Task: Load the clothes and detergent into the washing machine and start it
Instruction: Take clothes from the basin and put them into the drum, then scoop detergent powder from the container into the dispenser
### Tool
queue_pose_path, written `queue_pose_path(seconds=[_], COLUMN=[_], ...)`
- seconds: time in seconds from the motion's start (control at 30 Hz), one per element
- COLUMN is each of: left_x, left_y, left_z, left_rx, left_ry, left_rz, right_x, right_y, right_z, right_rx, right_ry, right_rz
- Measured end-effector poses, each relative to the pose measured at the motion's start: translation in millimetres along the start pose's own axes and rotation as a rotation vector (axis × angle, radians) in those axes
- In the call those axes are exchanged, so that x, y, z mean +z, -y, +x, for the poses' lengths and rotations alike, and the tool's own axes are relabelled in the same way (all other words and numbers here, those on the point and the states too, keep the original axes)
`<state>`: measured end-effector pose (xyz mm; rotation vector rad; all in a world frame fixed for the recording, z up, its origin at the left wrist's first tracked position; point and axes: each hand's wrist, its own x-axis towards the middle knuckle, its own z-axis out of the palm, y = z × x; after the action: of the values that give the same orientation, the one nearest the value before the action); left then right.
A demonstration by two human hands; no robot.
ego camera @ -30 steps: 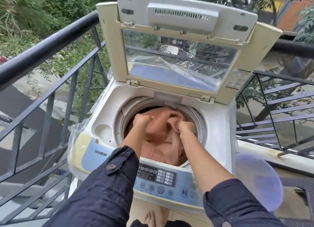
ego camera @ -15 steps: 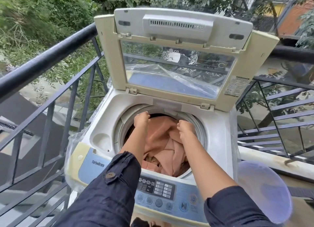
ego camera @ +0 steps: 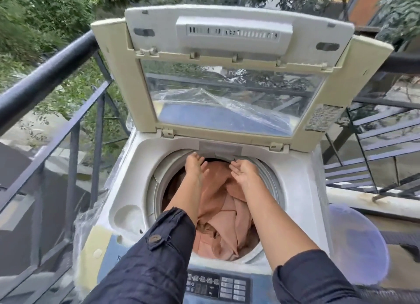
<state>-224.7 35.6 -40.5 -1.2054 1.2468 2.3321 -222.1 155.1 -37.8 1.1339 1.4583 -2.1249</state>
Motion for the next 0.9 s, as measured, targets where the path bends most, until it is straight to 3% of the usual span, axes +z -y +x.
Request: queue_pose_path(seconds=[0.27,0.53,0.9], left_x=[13.1,19.3,4.4], left_y=[-3.3,-9.7,-3.5], left_z=[19.9,26.6,22.6], left_rx=[-0.046,-0.115,-0.145], left_ry=[0.025,0.13,0.18], left_rz=[-0.001,-0.024,0.064], right_x=[18.5,25.6,18.3], right_y=[3.3,10.0,-9.6], right_z=[25.0,31.2,23.8], right_rx=[0.056,0.084,0.075], right_ry=[-0.113,-0.01,-0.001], right_rz=[0.122,0.497,0.45])
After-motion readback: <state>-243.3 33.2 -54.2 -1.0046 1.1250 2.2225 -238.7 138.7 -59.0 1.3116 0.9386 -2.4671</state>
